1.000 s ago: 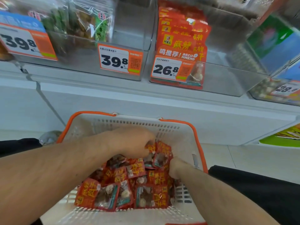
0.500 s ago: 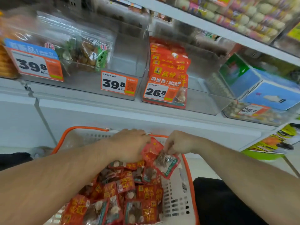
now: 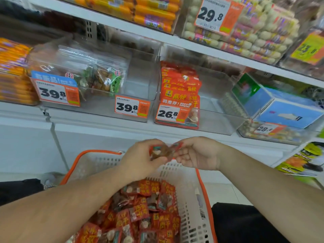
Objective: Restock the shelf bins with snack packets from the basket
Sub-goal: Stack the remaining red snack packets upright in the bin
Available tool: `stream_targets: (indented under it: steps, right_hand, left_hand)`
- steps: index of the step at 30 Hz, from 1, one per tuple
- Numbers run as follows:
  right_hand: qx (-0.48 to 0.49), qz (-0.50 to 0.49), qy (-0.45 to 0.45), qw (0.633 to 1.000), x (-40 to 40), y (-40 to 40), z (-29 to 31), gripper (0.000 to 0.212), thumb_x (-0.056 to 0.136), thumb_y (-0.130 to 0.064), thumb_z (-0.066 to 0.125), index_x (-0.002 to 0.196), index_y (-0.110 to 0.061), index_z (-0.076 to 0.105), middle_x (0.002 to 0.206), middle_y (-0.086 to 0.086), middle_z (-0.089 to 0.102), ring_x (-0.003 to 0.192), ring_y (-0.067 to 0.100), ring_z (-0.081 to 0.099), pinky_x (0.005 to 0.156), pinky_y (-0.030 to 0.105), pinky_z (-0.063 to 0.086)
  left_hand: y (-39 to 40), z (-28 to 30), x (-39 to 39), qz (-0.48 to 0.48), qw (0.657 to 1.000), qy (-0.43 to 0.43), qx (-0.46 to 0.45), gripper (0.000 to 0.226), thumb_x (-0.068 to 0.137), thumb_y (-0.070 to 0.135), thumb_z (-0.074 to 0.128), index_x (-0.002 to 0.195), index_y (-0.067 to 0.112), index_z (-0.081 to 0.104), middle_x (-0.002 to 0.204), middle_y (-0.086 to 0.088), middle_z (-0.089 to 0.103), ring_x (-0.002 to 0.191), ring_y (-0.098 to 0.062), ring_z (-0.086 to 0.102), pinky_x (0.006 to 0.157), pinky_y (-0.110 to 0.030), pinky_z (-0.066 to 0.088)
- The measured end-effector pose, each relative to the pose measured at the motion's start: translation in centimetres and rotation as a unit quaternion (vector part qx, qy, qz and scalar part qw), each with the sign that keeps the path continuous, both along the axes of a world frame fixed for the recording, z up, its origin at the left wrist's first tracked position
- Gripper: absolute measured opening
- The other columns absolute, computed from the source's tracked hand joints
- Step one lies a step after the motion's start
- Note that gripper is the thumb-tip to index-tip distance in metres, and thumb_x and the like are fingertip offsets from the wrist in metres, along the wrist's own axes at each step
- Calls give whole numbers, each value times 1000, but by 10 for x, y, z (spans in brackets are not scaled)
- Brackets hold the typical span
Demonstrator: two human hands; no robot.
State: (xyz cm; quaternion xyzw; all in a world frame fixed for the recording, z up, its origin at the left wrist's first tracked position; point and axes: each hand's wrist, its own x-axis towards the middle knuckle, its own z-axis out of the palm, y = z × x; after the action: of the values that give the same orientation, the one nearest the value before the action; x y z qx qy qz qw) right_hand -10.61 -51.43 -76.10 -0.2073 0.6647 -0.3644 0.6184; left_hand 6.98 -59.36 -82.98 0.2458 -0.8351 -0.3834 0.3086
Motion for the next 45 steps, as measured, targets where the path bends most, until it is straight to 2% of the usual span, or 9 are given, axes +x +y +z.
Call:
stream_targets:
  steps: [5,15,18,21,24,28,34,39,45]
  right_hand:
    - [-55,15,155,986,-8,6,2,36,95,-48,55,91,-15,69,74,3,58,56,14,46,52,24,39]
    - [-163,75,215,960,5,13,-3,14,89,-31,69,83,-19,66,62,-8,59,56,8,46,54,22,33]
    - [-143,81,196,967,3,18,-7,22,81,-37,77,96,-22,69,77,-8,67,68,11,50,62,24,39]
    - [-135,-13,35,990,10,18,-15,38,74,-34,76,106,-17,67,92,3,68,69,14,56,63,27,46]
    - [-168,-118,-22,979,15,12,-14,21,85,-19,70,106,-17,68,92,3,72,76,16,65,67,31,50]
    - [-231,-116,158,953,-2,4,8,11,86,-8,69,97,-9,71,87,5,75,76,19,68,71,33,50]
    - [-271,-14,283,920,-15,2,43,13,85,-3,72,96,-10,72,98,6,76,91,22,73,84,40,58]
    - [-287,-9,241,927,-5,-5,39,18,87,-5,70,96,-21,72,94,-5,76,92,14,72,83,34,58]
    - [-277,-51,206,937,-17,-3,37,19,86,-7,71,104,-10,70,95,3,76,84,15,73,63,21,54]
  left_hand:
    - [-7,19,0,-37,951,18,305,21,85,16,75,105,22,71,95,7,76,91,-10,71,76,-18,55]
    - [-4,37,-10,-53,919,85,381,35,79,7,75,111,19,66,102,-3,75,94,-22,72,81,-36,58]
    - [-5,40,-17,-20,808,246,535,30,77,13,68,107,9,67,97,-10,74,85,-22,71,69,-32,60]
    - [-2,41,-22,11,717,317,621,28,85,12,63,112,7,65,104,-13,73,87,-20,70,67,-30,61]
    - [0,43,-23,-1,755,275,595,37,78,20,66,115,10,66,108,-11,72,91,-21,70,75,-35,60]
    - [-19,45,-9,64,835,234,494,52,68,38,70,112,11,62,109,-11,70,101,-29,66,81,-37,50]
    - [-27,55,-3,25,955,89,280,48,74,22,84,116,25,62,108,4,72,101,-11,67,77,-16,51]
    - [-7,58,-23,-80,961,-5,263,29,82,1,74,105,18,71,97,2,76,93,-16,72,83,-29,56]
    - [-10,75,-38,-43,960,70,268,20,84,0,71,91,19,70,74,9,75,62,-1,66,51,-12,46]
